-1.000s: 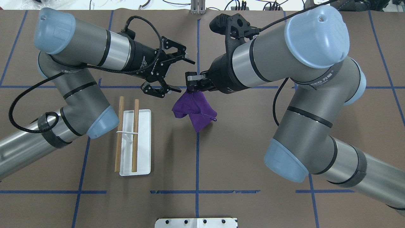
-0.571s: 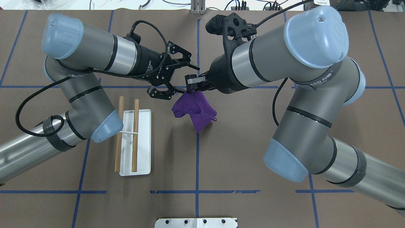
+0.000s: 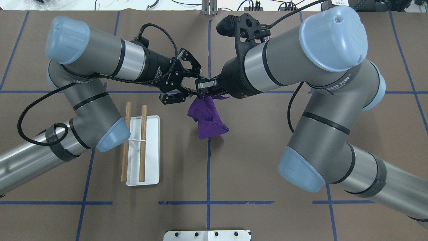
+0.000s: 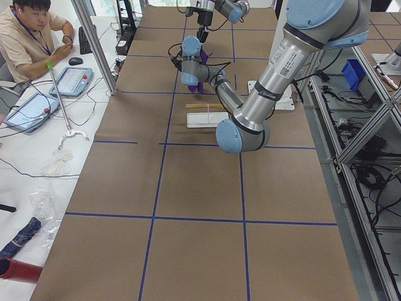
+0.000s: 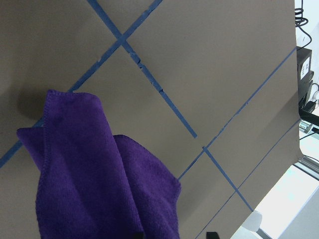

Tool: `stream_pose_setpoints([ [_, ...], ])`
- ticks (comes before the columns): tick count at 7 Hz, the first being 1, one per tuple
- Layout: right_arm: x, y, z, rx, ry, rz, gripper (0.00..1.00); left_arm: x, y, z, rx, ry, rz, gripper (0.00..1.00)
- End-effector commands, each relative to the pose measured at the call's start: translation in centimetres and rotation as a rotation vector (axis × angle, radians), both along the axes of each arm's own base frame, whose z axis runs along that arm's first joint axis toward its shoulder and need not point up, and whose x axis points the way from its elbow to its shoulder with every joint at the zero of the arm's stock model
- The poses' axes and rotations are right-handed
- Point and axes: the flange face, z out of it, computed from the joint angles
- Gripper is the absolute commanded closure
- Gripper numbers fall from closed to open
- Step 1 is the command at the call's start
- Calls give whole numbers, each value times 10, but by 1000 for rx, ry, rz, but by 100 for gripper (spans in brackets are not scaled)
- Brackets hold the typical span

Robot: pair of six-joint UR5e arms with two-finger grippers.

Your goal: Hang towel on rack

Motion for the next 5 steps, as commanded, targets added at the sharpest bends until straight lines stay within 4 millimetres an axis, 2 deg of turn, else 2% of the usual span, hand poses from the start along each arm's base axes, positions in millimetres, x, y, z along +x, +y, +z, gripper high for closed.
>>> stream_pose_setpoints([
  [1, 2, -2, -1, -1, -2, 6, 100, -4, 2, -1, 9, 2, -8, 60],
  [2, 8, -8, 0, -14, -1, 23, 100, -13, 8, 3, -6, -17, -10, 38],
  [3, 12, -13, 2, -19, 1, 36, 100, -20, 14, 6, -36, -53, -9, 27],
  [4, 14, -15, 3, -26, 1, 46, 100, -19, 14, 8, -45, -61, -8, 22],
  [5, 12, -20, 4, -27, 9, 76, 100, -20, 14, 6, -54, -58, -9, 22],
])
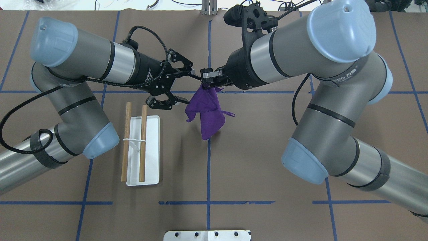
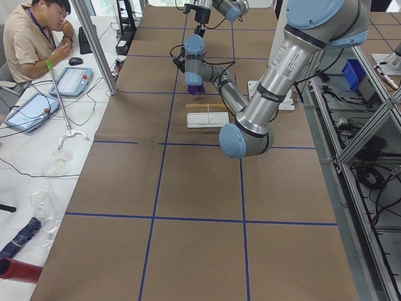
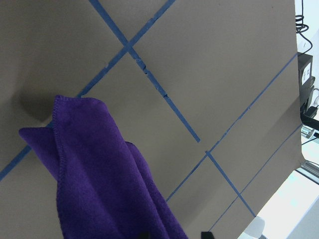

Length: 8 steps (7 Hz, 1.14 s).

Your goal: Hang towel on rack

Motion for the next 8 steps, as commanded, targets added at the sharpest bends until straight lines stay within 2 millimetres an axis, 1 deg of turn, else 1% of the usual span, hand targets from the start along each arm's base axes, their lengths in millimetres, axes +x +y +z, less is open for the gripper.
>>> stream_pose_setpoints([
  [1, 0, -6, 0, -20, 0, 44, 100, -3, 1, -6, -20, -3, -2, 22],
  [2, 1, -6, -2, -53, -14, 52, 100, -1, 1, -7, -72, -7, -3, 22],
  [3, 1, -5, -4, -74, -30, 55, 100, -1, 2, -13, -92, 3, -2, 22],
  [5, 5, -2, -8, -87, -46, 57, 100, 0, 0, -16, -101, 11, -9, 22],
  [6, 6, 1, -10, -87, -53, 55, 100, 2, 0, -15, -103, 10, -14, 35],
  [7, 6, 1, -10, -93, -55, 56, 100, 4, 1, -16, -119, 13, -10, 82],
  [8, 6, 1, -10, -93, -55, 55, 100, 4, 2, -17, -114, 15, -8, 100],
])
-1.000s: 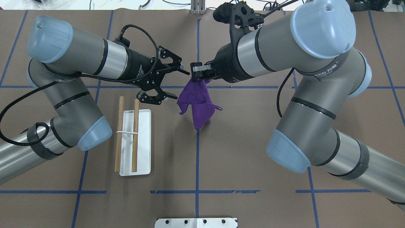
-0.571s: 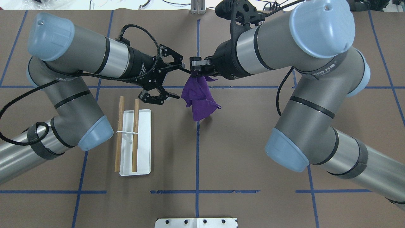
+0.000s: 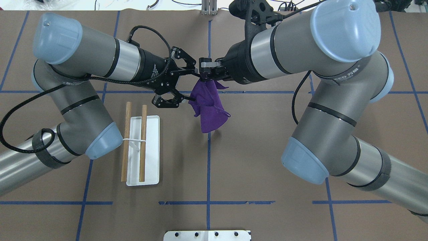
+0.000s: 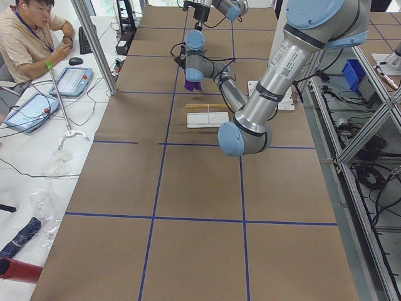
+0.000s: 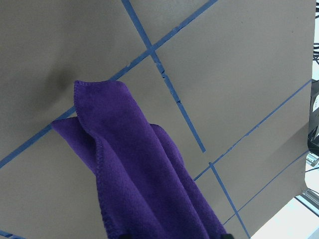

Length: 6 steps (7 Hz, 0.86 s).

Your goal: Hang towel on rack

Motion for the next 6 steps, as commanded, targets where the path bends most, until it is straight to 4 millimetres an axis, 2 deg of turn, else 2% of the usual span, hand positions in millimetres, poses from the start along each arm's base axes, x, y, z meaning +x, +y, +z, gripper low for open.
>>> stream_pose_setpoints([
  [1, 1, 1, -1, -1, -3, 1, 100, -1, 3, -3, 4, 7, 2, 100],
  [4, 6, 2, 2, 1, -4, 4, 100, -4, 4, -2, 14, 7, 0, 100],
  [5, 7, 2, 4, -3, -1, 5, 54, -7, 3, -2, 17, 8, -3, 100],
  [6, 7, 1, 15, -13, 14, 8, 1, -9, 3, -2, 18, 8, -4, 100],
])
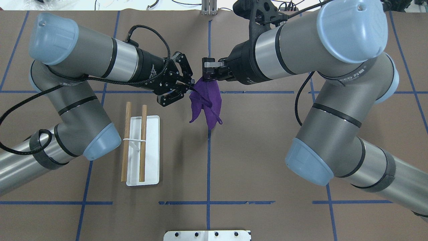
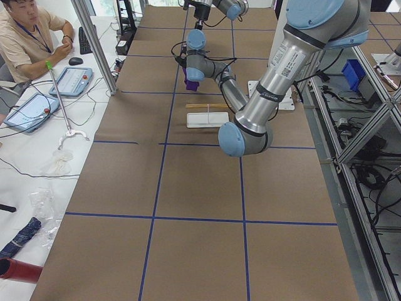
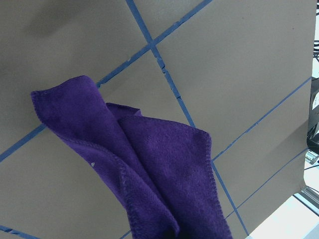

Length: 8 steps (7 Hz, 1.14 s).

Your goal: Hang towel on rack

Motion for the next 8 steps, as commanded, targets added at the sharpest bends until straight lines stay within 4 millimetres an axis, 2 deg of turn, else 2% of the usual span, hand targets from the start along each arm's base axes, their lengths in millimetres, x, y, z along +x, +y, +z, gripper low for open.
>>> stream_pose_setpoints([
  [1, 2, 0, 20, -9, 26, 3, 0, -4, -1, 1, 16, -3, -4, 100],
  [2, 9, 2, 19, -15, 17, 7, 0, -7, -1, 3, 26, -4, -4, 100],
  [4, 52, 11, 65, -34, 49, 32, 0, -45, 32, 32, 225, -32, -4, 100],
  [5, 63, 9, 82, -52, 71, 48, 0, -61, 41, 48, 329, -57, -8, 100],
  [6, 65, 7, 98, -70, 97, 57, 0, -73, 53, 85, 473, -114, 9, 100],
  [8, 70, 0, 115, -73, 130, 70, 0, -96, 88, 181, 621, -55, 147, 100],
])
